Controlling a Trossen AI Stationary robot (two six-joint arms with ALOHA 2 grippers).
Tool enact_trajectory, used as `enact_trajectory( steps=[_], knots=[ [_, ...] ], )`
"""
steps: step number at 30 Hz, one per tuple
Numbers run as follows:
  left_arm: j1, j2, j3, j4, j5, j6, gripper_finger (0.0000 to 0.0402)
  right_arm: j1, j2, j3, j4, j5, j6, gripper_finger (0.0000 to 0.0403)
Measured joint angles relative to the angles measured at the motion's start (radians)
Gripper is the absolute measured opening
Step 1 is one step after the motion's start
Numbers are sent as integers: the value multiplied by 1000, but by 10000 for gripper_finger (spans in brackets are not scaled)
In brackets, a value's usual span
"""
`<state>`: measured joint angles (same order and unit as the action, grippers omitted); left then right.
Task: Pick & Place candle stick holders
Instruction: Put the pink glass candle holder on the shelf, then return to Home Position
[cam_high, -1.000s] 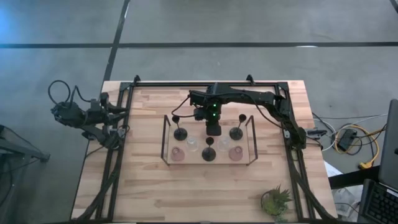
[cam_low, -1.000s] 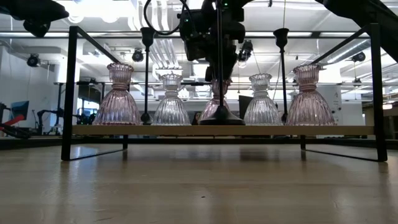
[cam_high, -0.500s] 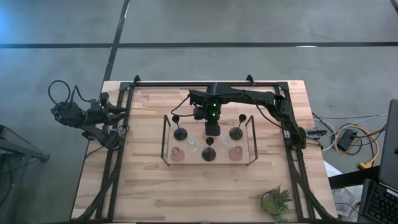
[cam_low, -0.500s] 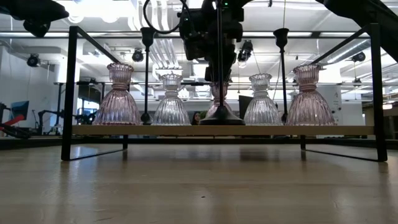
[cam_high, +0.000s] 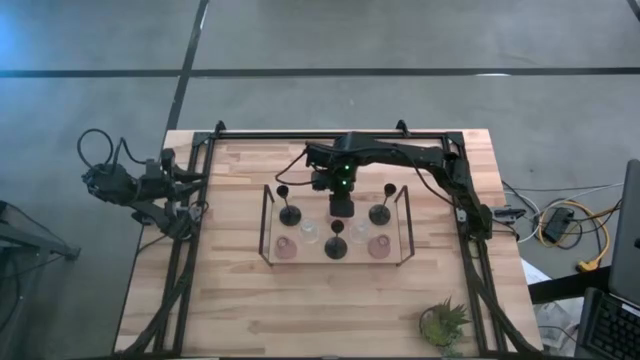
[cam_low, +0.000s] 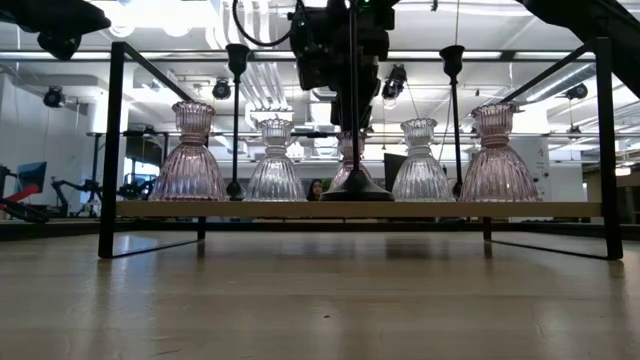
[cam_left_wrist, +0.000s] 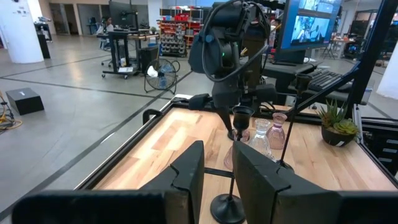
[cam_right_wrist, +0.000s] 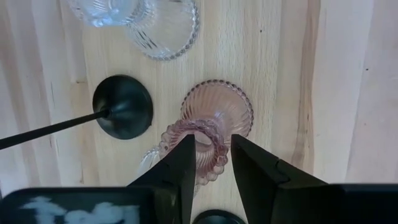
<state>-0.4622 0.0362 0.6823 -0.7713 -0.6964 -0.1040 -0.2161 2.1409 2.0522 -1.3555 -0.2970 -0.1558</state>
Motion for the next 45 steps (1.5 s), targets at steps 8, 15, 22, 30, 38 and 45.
enact_trajectory(
  steps=[8,15,22,30,38,45],
  knots=[
    [0,0,0,0,0,0,88,-1,-77,1,1,10,37,85],
    [0,0,0,0,0,0,89,-3,-261,1,17,93,83,72],
    [0,0,0,0,0,0,89,-7,-521,0,99,166,144,57],
    [0,0,0,0,0,0,89,-6,-820,-142,207,223,149,53],
    [0,0,0,0,0,0,88,-6,-1137,-541,428,222,146,49],
    [0,0,0,0,0,0,88,-6,-1349,-878,585,222,158,43]
  ],
)
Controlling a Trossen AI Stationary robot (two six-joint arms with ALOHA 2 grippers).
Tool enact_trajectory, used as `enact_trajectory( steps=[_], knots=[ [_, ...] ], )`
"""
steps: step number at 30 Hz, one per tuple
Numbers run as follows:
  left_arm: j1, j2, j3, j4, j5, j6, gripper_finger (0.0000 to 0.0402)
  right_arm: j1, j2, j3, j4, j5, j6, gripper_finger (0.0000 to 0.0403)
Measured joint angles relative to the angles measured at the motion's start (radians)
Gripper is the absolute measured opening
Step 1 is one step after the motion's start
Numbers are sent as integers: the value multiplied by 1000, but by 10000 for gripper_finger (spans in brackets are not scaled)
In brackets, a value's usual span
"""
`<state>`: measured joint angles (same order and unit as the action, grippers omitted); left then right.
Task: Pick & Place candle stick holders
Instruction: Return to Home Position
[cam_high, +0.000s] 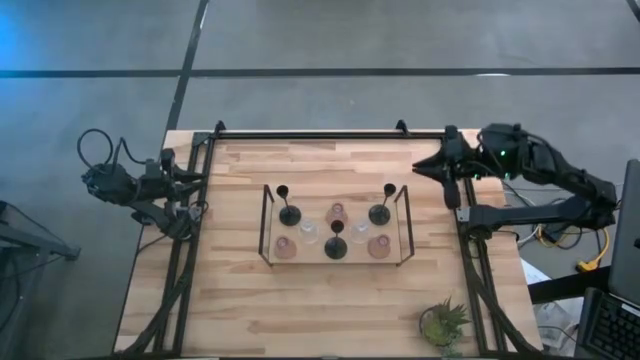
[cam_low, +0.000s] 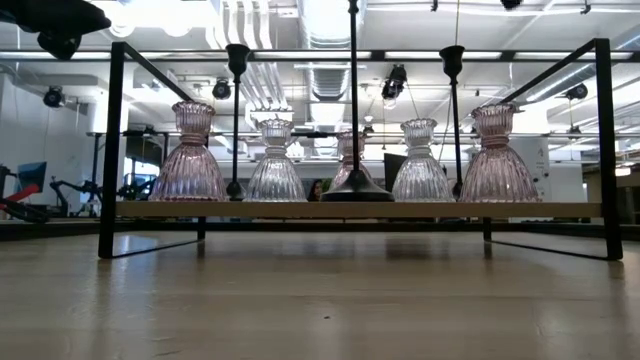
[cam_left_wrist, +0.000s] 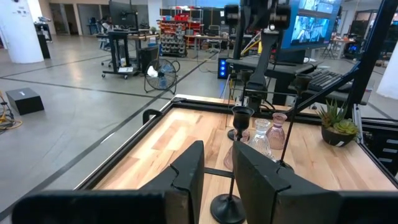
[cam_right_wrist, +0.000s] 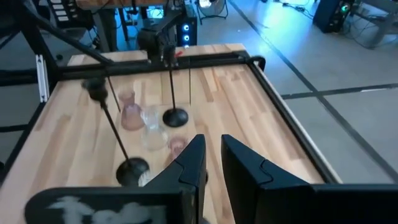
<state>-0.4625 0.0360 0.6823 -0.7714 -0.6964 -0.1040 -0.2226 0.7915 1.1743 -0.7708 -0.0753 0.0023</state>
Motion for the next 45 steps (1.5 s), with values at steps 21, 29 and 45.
enact_trajectory(
  steps=[21,29,45],
  knots=[
    [0,0,0,0,0,0,89,0,-442,-569,320,69,116,8],
    [0,0,0,0,0,0,88,0,-541,-580,289,147,42,8],
    [0,0,0,0,0,0,88,0,-763,-781,438,-166,-46,8]
  ],
)
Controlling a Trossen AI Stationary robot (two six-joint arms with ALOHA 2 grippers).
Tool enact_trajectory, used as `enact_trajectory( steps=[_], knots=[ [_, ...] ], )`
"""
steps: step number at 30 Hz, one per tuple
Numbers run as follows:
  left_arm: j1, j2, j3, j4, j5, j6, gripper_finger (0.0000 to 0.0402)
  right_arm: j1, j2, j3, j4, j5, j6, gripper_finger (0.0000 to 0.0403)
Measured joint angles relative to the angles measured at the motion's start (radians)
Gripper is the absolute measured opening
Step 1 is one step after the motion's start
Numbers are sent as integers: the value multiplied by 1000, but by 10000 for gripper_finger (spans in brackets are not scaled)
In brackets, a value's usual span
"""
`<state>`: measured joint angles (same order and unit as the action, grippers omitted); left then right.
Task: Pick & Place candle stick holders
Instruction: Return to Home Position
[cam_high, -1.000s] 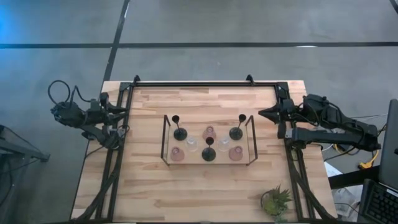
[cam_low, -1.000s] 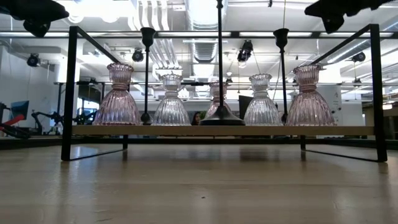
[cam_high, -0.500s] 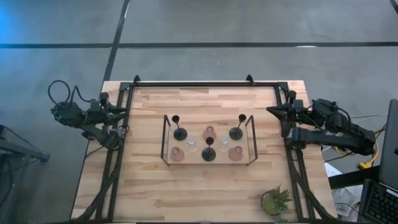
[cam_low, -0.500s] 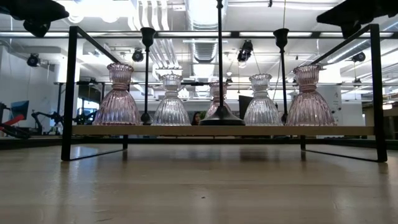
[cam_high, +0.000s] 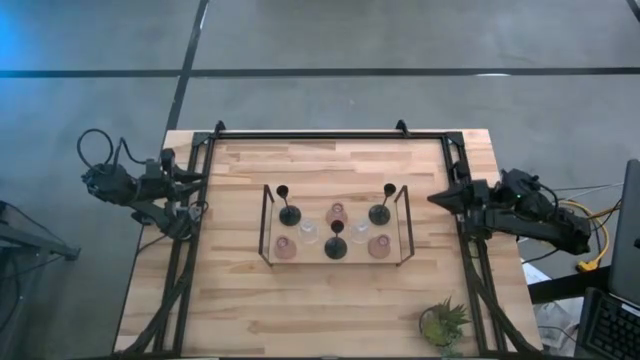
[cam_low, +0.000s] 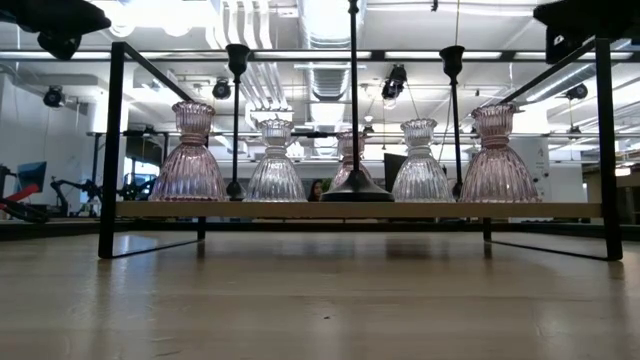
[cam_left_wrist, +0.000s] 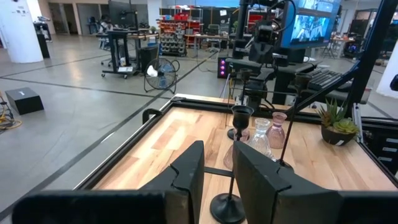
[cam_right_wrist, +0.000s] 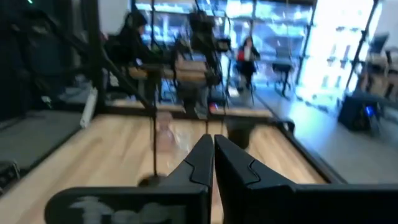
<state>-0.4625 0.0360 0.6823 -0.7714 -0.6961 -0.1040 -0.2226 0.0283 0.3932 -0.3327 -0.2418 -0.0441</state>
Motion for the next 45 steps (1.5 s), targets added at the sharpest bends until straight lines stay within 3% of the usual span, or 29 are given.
enact_trajectory(
  steps=[8,23,45],
  knots=[
    [0,0,0,0,-1,0,88,-1,-18,-46,-24,8,8,8],
    [0,0,0,0,0,0,89,0,-28,-234,155,61,37,8],
    [0,0,0,0,0,0,88,0,-27,-287,134,121,45,8]
  ],
)
